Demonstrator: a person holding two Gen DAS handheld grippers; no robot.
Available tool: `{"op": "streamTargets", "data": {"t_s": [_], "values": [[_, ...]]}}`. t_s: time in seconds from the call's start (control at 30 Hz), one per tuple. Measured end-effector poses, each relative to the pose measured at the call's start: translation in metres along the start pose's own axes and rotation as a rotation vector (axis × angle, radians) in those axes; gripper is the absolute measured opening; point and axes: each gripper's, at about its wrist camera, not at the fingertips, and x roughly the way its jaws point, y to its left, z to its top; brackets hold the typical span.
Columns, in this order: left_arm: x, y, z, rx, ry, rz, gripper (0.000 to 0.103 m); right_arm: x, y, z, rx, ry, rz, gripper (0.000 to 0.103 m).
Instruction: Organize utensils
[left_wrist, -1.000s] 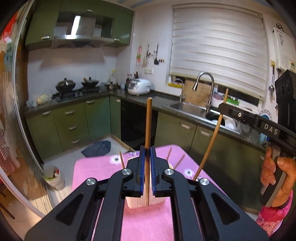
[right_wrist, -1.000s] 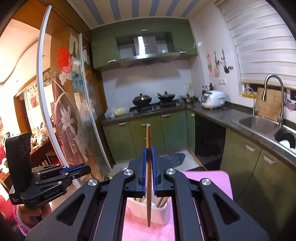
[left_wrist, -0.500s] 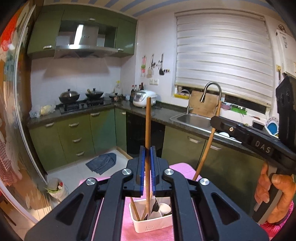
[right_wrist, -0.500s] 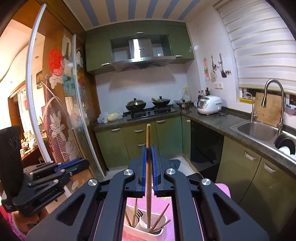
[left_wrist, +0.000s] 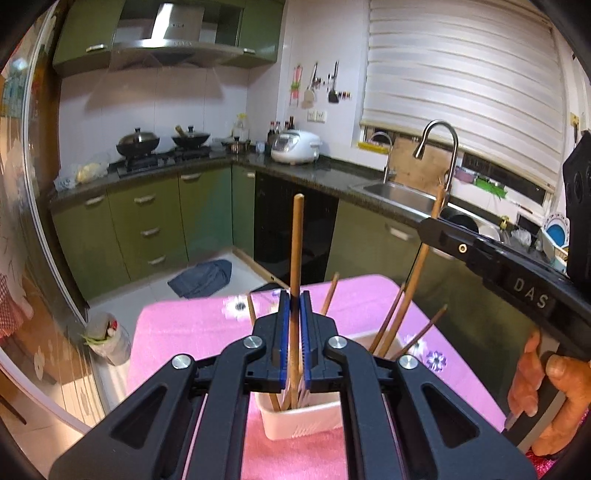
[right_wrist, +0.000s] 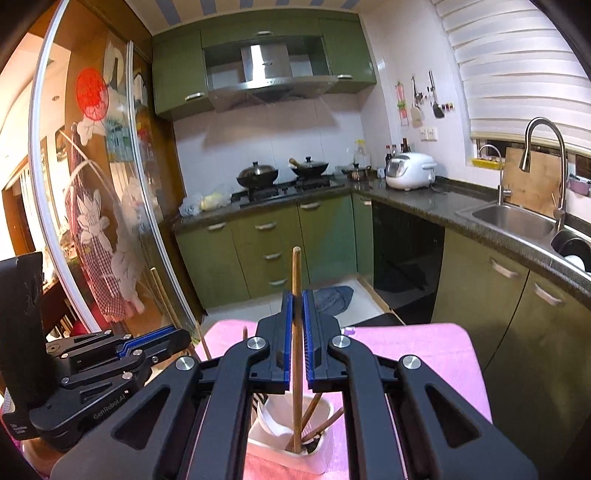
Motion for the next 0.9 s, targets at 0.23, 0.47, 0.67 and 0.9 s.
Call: {"op": "streamTargets", "data": {"t_s": [0.23,0.47,0.67,0.9], "values": [[0.015,0.001,-0.023,0.009,0.047,0.017,0.006,0.017,0.007,-0.037,-0.019,0.015,-0.014,0.006],[0.010,-0.001,-0.034,0.014,0.019,0.031,0.044,0.012,0.011,-0.059,-0.017,-0.003,-0.018,0.018],[-0.018,-0.006,-0.040,0.027,-0.041,0.046,0.057,-0.030,0.017,-0.071,-0.014,-0.064,-0.016,0.040],[-0.076,-0.018,-0.069,0.049,-0.126,0.069,0.090,-0.110,0.020,-0.114,0.008,-0.134,-0.004,0.099]]}}
